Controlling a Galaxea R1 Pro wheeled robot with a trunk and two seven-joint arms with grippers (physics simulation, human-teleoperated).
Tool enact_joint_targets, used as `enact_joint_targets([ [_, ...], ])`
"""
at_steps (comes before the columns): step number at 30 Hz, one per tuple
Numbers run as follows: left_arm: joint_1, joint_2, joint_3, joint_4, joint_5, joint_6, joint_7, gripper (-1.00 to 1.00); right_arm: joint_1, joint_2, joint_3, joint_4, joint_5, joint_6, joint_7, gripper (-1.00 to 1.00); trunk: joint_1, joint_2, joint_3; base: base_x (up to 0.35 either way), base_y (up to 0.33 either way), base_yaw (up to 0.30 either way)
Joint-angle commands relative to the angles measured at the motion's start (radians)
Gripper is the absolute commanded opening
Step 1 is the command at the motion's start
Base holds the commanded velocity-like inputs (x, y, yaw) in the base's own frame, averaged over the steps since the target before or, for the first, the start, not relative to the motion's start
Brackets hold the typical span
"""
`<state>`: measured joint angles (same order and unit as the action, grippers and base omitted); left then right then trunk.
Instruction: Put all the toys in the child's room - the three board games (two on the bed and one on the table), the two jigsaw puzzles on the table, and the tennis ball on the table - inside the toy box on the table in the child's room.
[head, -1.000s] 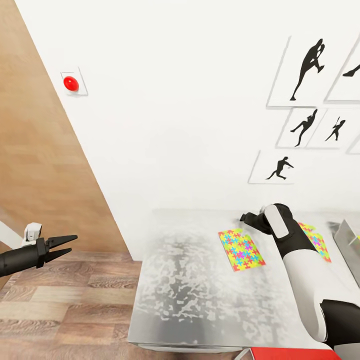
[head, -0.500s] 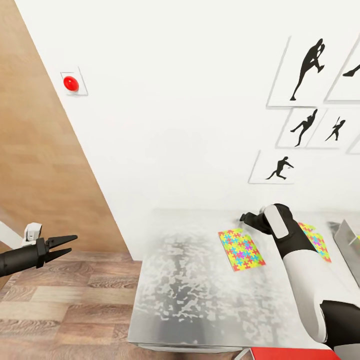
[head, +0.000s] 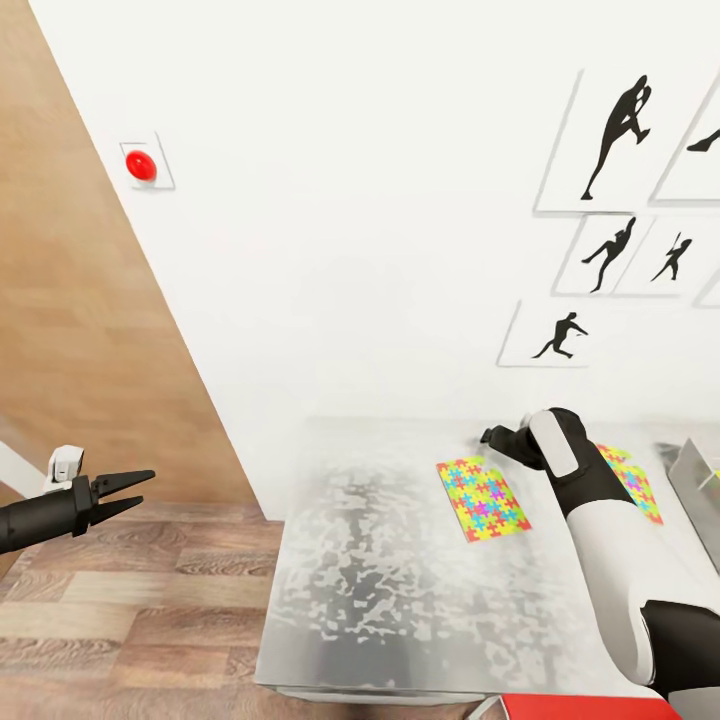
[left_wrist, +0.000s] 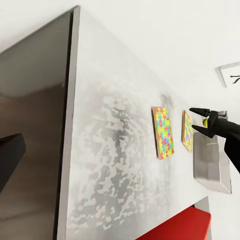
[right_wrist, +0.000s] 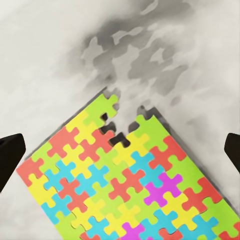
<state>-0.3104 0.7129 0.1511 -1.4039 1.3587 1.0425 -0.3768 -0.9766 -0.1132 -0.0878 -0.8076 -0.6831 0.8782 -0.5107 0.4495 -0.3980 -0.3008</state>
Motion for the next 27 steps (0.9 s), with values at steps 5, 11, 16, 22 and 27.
enact_joint_targets([
  [5, -0.001, 0.0, 0.001, 0.0, -0.007, 0.004, -0.008, 1.0, -0.001, 0.0, -0.001, 0.001, -0.013, 0.003, -0.01, 1.0, 0.001, -0.002, -0.009, 0.0, 0.0, 0.0],
  [11, -0.001, 0.0, 0.001, 0.0, -0.007, 0.004, -0.008, 1.0, -0.001, 0.0, -0.002, 0.002, -0.014, 0.004, -0.012, 1.0, 0.001, -0.002, -0.018, 0.0, 0.0, 0.0],
  [16, -0.001, 0.0, 0.001, 0.0, -0.007, 0.004, -0.008, 1.0, -0.002, 0.0, -0.003, 0.002, -0.015, 0.005, -0.012, 1.0, 0.001, -0.002, -0.026, 0.0, 0.0, 0.0],
  [22, -0.001, 0.0, 0.001, 0.0, -0.007, 0.004, -0.009, 1.0, -0.002, -0.014, -0.003, 0.002, -0.017, 0.007, -0.011, 1.0, 0.001, -0.002, -0.036, 0.0, 0.0, 0.0],
  [27, -0.001, 0.0, 0.001, 0.0, -0.007, 0.004, -0.009, 1.0, -0.002, -0.038, -0.003, 0.002, -0.023, 0.01, -0.005, 1.0, 0.001, -0.002, -0.044, 0.0, 0.0, 0.0],
])
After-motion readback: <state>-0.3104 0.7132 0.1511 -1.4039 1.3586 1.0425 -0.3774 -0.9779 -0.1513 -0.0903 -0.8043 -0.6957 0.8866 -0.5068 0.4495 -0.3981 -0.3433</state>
